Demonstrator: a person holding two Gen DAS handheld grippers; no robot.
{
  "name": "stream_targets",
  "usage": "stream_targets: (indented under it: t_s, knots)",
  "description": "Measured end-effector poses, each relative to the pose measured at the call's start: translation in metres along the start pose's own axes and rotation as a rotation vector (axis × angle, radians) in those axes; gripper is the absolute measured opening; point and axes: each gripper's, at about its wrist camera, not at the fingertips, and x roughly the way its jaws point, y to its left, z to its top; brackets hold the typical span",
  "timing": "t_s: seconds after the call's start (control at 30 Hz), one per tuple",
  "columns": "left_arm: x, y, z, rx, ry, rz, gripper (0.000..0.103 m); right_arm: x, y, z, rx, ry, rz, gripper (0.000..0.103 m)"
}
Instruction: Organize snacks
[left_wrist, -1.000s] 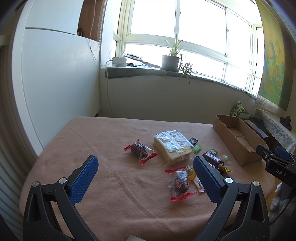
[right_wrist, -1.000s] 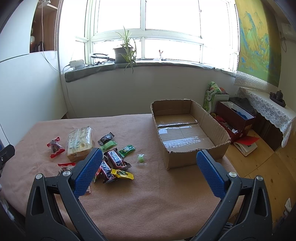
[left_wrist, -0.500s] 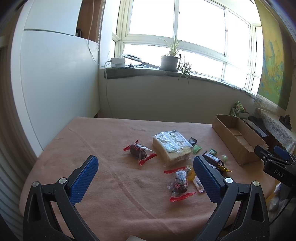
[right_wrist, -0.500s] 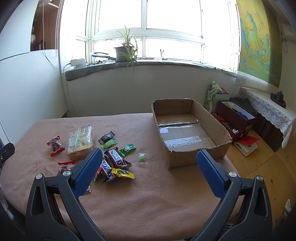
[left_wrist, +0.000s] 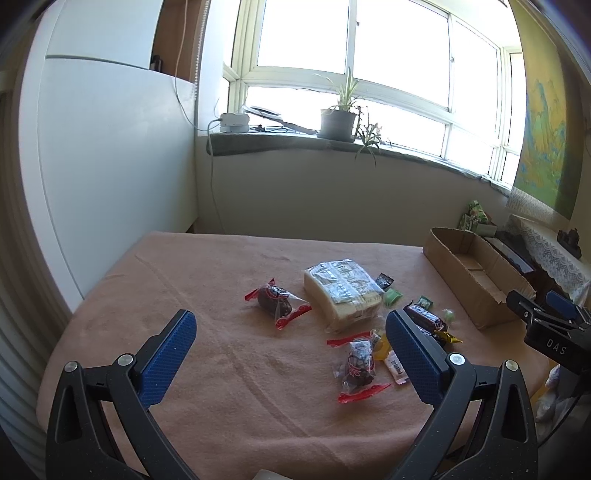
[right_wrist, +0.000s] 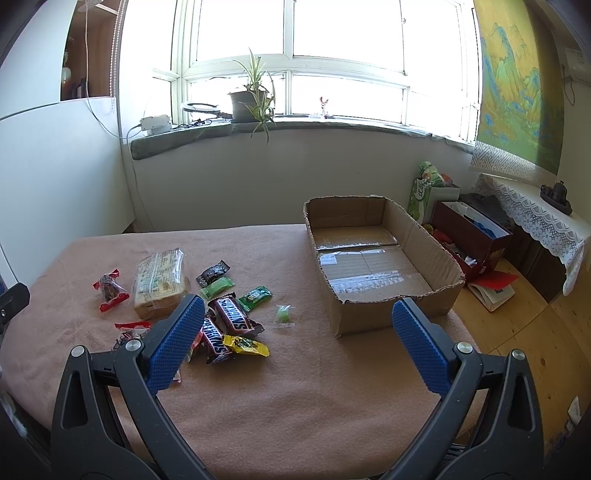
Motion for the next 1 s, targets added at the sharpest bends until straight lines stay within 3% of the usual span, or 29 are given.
stream_targets:
  t_s: [0.63,0.93,1.0]
  knots:
    - [0.012,0.005,0.0,-0.026,0.03,-0.012,0.102,0.017,0.003,-0.006,-0.003,0.044,0.017,0.103]
    - [0.042,0.011,-0.002,-0.095,0.121,-0.126,0.102,0.041,0.011,-0.004,-0.01,0.107,0.164,0.103]
    - [0.052,0.011,-0.003,-0.115,0.153,-0.166,0.098,0.05,0.014,-0.001,0.0,0.132,0.224,0.103]
